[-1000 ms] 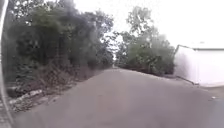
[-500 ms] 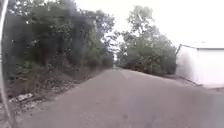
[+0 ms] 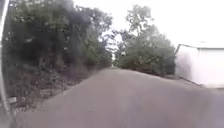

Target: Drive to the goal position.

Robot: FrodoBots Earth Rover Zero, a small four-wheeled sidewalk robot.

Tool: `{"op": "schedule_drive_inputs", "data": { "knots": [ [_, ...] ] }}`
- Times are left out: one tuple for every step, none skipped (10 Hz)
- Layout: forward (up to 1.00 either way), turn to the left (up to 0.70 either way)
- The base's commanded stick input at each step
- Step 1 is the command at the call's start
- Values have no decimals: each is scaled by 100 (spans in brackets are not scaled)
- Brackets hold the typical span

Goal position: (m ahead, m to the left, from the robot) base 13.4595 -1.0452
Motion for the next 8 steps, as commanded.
{"op": "schedule_drive_inputs", "data": {
  "knots": [
    [70, 0],
    [70, 0],
    [70, 0],
    [70, 0],
    [70, 0],
    [70, 0],
    [70, 0],
    [70, 0]
  ]
}}
